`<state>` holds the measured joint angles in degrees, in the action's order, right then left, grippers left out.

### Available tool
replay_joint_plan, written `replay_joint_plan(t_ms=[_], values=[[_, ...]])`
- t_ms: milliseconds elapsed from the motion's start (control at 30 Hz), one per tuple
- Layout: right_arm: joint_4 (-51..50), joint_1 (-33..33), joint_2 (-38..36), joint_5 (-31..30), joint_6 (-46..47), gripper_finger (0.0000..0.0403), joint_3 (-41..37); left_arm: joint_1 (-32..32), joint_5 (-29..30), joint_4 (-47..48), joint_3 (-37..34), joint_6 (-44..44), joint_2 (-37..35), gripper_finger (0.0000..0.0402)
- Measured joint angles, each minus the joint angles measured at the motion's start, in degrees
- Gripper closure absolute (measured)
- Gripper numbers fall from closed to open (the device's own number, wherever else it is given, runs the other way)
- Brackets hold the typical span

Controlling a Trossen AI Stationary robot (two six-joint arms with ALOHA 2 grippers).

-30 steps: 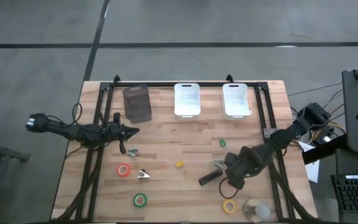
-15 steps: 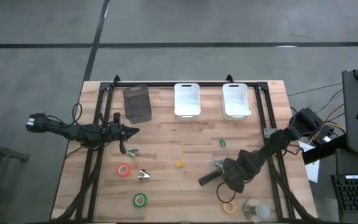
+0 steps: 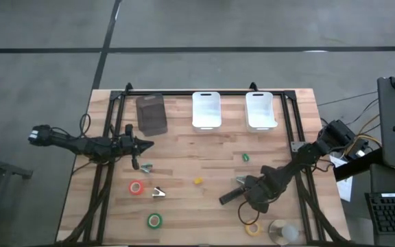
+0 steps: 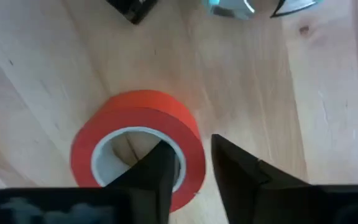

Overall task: Pick and place Stapler, Stapler remover, tape
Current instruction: Put the red tape into the left white bin

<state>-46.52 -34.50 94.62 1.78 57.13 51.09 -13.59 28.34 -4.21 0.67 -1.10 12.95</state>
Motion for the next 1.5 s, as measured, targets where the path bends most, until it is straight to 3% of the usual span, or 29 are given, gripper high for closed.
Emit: replay_joint_plan(t_ms=[233, 567, 733, 867, 1333, 1500], values=[[0.22, 0.08, -1.95, -0.13, -0.56, 0.0368, 0.0, -0.01, -0.02, 0.0, 0.02, 0.0, 0.0, 0.038], [-0.25, 4.82, -11.74, -2.78, -1.62, 0.0349, 0.1, 0.01, -0.01, 0.0, -0.01, 0.0, 0.0, 0.0381], [-0.25, 11.09, -17.31, -8.64, -7.36, 0.0354, 2.06, 0.01, 0.0, 0.0, -0.01, 0.0, 0.0, 0.038], [-0.02, 18.21, -18.92, -9.65, -14.08, 0.0354, 5.84, 0.0, -0.02, 0.0, 0.0, -0.01, 0.0, 0.0381], [-0.9, 42.6, -7.24, -9.66, -40.08, 0.0352, 26.76, -0.02, -0.01, 0.01, 0.02, 0.0, 0.04, 0.038], [-0.85, 51.16, 0.72, -5.83, -46.42, 0.035, 35.63, -0.02, 0.0, 0.0, 0.01, 0.0, 0.04, 0.0381]])
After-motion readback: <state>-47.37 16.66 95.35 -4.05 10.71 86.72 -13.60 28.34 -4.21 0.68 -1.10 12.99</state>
